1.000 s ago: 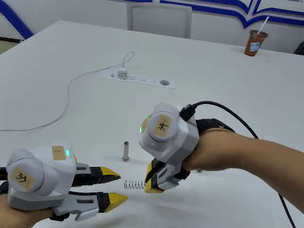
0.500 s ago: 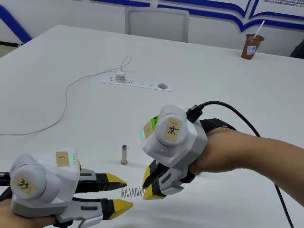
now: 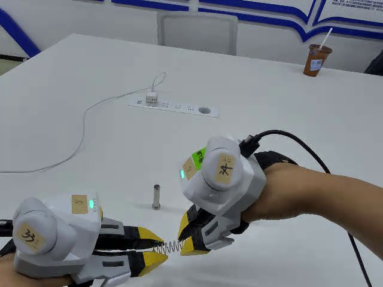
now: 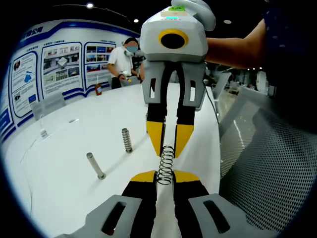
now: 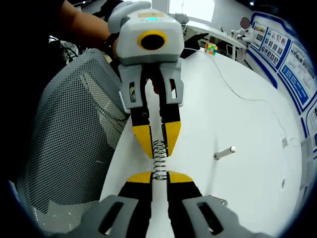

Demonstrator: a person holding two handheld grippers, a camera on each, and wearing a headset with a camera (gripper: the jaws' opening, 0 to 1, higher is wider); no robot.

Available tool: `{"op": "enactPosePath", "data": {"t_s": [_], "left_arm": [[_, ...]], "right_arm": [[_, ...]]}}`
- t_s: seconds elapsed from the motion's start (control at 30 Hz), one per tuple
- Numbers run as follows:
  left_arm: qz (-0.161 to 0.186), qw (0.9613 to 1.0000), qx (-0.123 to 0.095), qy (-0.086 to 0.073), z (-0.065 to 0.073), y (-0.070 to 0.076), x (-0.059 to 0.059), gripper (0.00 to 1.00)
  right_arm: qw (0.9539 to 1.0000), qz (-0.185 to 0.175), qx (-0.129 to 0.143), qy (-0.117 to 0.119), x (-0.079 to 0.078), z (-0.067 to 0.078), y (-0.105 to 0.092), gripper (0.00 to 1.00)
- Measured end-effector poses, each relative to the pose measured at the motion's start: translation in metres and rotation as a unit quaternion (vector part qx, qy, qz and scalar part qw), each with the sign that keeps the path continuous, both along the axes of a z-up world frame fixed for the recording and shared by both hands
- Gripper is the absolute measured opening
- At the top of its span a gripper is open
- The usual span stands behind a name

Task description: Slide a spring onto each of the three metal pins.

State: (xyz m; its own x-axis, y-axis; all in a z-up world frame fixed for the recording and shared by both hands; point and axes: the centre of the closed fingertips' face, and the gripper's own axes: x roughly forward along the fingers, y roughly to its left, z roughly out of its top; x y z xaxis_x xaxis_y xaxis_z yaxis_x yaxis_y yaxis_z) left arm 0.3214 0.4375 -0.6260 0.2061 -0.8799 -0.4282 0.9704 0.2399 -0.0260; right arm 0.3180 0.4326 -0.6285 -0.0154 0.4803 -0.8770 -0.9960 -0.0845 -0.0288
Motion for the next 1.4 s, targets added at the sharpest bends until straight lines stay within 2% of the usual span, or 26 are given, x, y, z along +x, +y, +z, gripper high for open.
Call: {"op": "enactPosePath", "data": {"t_s": [0.27,0.47,0.67,0.97,1.2,1.33,1.4], "left_arm": [[-0.011,0.9999,-0.008,0.002,0.002,-0.002,-0.004,0.11],[-0.014,0.9997,-0.016,0.004,0.005,-0.003,-0.006,0.10],[-0.015,0.9997,-0.020,0.002,0.009,-0.004,-0.005,0.10],[-0.009,0.9998,-0.019,0.004,0.007,-0.003,-0.002,0.11],[-0.003,0.9998,-0.017,0.006,0.004,-0.002,-0.001,0.11],[-0.001,0.9998,-0.017,0.005,0.003,-0.002,0.000,0.11],[0.001,0.9998,-0.017,0.004,0.003,-0.001,0.001,0.11]], "right_arm": [[0.9998,-0.012,0.003,0.013,-0.001,-0.002,-0.002,0.12],[0.9995,-0.020,-0.003,0.022,-0.002,-0.011,-0.004,0.16],[0.9996,-0.019,0.002,0.019,-0.001,-0.010,-0.004,0.12],[0.9996,-0.024,0.010,0.012,0.001,0.001,0.000,0.12],[0.9996,-0.021,0.020,0.007,0.002,0.012,0.009,0.12],[0.9992,-0.020,0.034,0.011,0.001,0.021,0.017,0.12],[0.9994,-0.015,0.031,0.006,0.001,0.021,0.020,0.12]]}}
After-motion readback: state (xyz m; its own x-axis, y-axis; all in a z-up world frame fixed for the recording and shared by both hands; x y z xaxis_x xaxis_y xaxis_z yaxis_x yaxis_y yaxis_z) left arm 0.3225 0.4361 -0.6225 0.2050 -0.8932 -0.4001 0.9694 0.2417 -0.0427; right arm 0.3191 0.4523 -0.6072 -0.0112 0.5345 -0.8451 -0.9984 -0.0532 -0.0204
